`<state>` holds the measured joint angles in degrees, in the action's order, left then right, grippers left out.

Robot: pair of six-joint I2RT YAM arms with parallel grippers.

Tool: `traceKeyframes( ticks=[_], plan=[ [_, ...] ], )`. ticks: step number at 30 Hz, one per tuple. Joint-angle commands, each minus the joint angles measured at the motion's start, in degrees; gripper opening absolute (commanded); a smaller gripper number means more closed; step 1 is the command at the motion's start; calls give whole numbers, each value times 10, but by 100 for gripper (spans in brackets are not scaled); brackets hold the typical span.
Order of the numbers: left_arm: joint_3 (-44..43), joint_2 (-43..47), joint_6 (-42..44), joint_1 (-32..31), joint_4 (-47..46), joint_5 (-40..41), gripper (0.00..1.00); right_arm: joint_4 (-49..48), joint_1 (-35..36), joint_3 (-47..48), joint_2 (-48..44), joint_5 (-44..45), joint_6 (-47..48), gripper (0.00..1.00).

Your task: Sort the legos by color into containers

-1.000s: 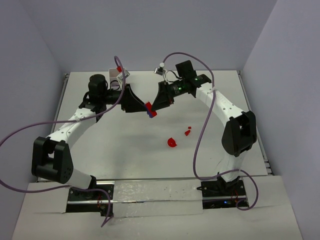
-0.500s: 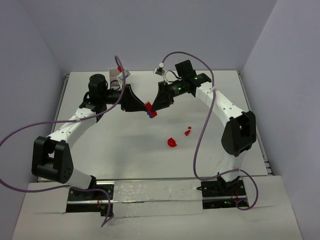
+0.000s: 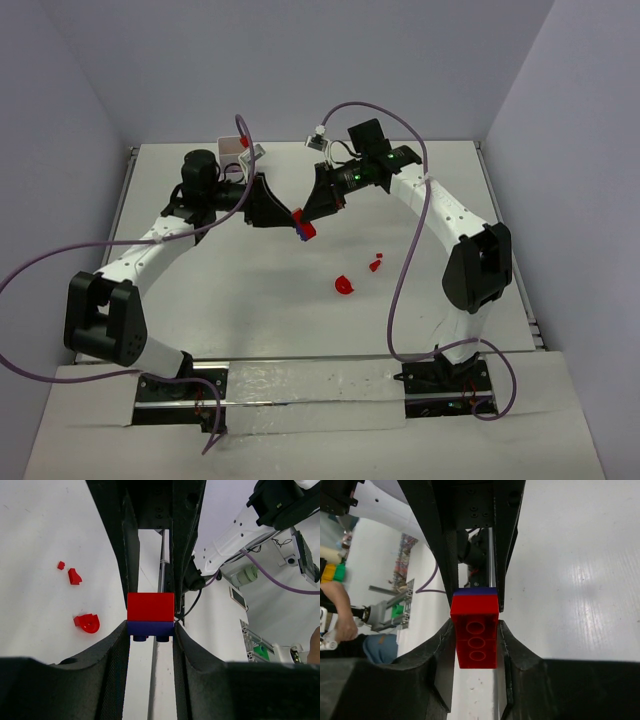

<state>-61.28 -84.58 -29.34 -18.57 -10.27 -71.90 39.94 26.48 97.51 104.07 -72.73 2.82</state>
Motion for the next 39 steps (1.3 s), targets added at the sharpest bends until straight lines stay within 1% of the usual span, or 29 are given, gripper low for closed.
traceKeyframes(
  ticks=[1, 2, 3, 9, 16, 24, 25, 26, 28, 30, 32, 34, 36, 39],
  plan=[
    [-28, -3, 27, -3, 5, 0, 0, 3, 7, 21, -10, 2, 1, 9],
    [-29, -3, 32, -3, 11, 0, 0, 2, 6, 20, -10, 3, 1, 3],
    [-30, -2, 33, -3, 17, 0, 0, 2, 6, 20, -10, 5, 2, 0],
    [-29, 8, 99, 1, 89, 11, 0, 0, -2, 8, -21, 8, 6, 0],
    [-14, 15, 174, 32, 187, 8, 0, 0, -26, 4, -32, 4, 7, 0],
    [-22, 14, 262, 69, 278, 16, 0, 0, -37, 2, -40, 7, 5, 0],
    [-32, 16, 274, 79, 290, 36, 0, -1, -39, 1, -41, 11, 5, 0],
    [-38, 22, 273, 90, 286, 81, 0, -1, -40, 0, -43, 16, 5, 0],
    [-42, 35, 252, 99, 259, 204, 0, -6, -42, -1, -47, 37, 1, 0],
    [-43, 51, 239, 99, 217, 372, 0, -12, -42, -3, -51, 78, -5, 0],
    [-44, 55, 224, 99, 185, 455, 0, -19, -42, -5, -56, 121, -14, 0],
    [-66, 40, 204, 98, 165, 538, 0, -25, -42, -10, -61, 145, -21, 0],
    [-91, 16, 178, 94, 152, 606, 0, -31, -42, -16, -65, 166, -25, 0],
    [-141, -42, 148, 93, 144, 695, 0, -31, -42, -18, -68, 183, -26, 0]
  ],
)
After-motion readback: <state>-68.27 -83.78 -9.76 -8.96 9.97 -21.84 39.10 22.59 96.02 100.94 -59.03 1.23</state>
